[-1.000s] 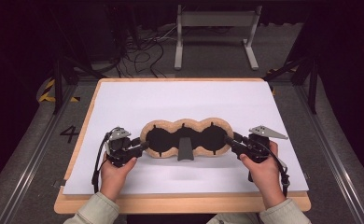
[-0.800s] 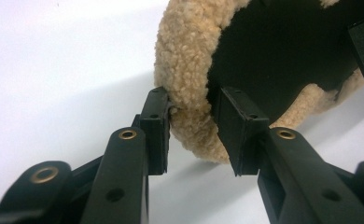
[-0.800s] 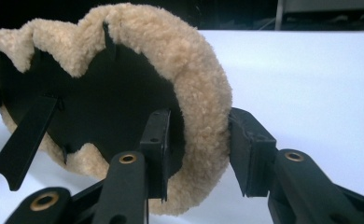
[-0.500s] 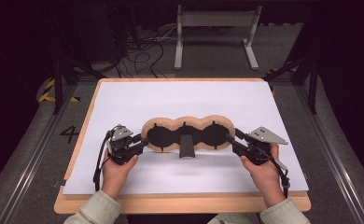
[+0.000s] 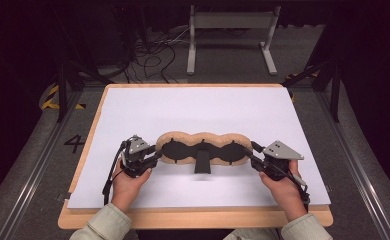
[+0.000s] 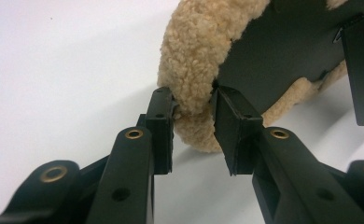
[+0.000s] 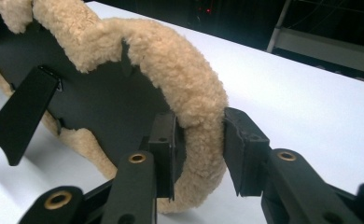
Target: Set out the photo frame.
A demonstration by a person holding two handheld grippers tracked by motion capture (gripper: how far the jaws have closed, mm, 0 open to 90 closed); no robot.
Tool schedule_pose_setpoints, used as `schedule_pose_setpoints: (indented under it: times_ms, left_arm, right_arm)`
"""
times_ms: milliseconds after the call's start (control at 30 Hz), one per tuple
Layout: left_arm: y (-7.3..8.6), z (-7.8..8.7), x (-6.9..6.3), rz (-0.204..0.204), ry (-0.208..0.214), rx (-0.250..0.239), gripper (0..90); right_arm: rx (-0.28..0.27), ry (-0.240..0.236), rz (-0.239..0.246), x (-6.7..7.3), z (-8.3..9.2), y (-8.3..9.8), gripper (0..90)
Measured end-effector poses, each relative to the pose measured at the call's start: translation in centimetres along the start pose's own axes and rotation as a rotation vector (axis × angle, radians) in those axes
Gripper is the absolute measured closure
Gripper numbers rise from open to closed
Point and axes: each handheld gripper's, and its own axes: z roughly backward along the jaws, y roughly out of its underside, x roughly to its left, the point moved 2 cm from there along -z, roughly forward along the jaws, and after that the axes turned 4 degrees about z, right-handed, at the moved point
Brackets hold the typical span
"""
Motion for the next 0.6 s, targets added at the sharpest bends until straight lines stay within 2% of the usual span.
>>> schedule_pose_setpoints:
  times_ms: [267, 333, 533, 600]
  left_arm:
    - [0.4, 0.6, -0.3, -0.019, 0.011, 0.013, 68.0]
    - [0.5, 0.8, -0.3, -0.025, 0.021, 0.020, 67.9]
    - [0.7, 1.1, 0.0, 0.005, 0.072, 0.033, 67.3]
    - [0.8, 1.2, 0.0, -0.003, 0.076, 0.045, 67.2]
  right_arm:
    - [0.005, -0.024, -0.006, 0.4, 1.0, 0.1, 65.5]
    - [0.007, -0.030, 0.007, 0.6, 1.3, 0.2, 65.4]
    - [0.010, -0.045, 0.020, 0.9, 2.0, 0.3, 65.3]
    - [0.007, -0.054, 0.019, 1.0, 2.3, 0.5, 65.0]
